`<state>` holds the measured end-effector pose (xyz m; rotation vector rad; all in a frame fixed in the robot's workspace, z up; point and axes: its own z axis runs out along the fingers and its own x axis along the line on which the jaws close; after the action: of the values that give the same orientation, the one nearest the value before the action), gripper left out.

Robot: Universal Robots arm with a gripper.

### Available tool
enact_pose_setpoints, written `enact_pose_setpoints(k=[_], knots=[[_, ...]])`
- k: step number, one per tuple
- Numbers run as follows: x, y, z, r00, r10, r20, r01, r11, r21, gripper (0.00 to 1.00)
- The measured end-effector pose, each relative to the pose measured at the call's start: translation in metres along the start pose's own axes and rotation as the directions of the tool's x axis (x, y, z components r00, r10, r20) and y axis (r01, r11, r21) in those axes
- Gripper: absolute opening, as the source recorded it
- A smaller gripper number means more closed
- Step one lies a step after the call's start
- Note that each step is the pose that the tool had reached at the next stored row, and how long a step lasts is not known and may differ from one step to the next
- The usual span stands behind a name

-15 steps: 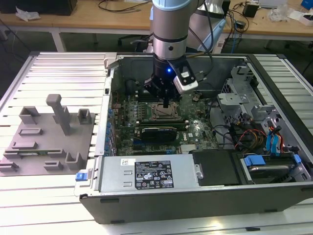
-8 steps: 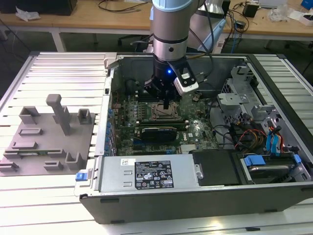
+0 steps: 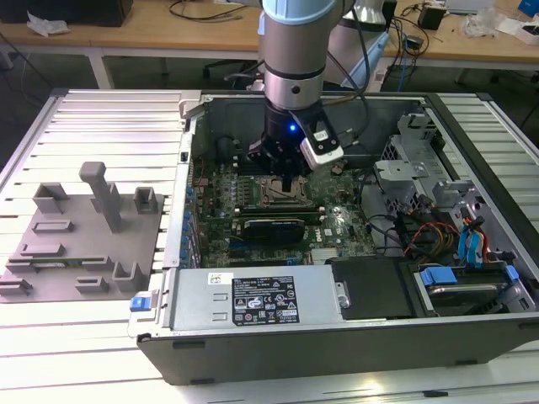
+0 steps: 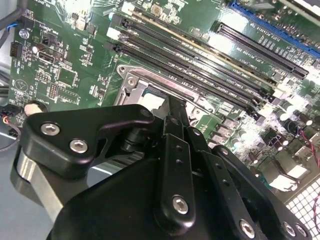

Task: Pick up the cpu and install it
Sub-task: 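Install the second cpu locking lever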

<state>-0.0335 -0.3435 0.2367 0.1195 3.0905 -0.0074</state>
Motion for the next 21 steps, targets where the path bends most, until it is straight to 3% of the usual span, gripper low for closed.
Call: enact_pose_setpoints(k=[3, 7, 16, 21], knots=[[0.0, -0.0004, -0.0005, 1.0, 0.0, -0.0001, 0.0, 1.0, 0.0002, 0.11], [-0.0005, -0.0006, -0.0079, 1.0, 0.0, 0.0, 0.0, 1.0, -0.0001, 0.11], [-0.002, -0.0196, -0.0099, 1.0, 0.0, -0.0001, 0.0, 1.0, -0.0015, 0.11], [0.0035, -0.0211, -0.0088, 1.0, 0.0, 0.0002, 0.0, 1.0, -0.002, 0.11]])
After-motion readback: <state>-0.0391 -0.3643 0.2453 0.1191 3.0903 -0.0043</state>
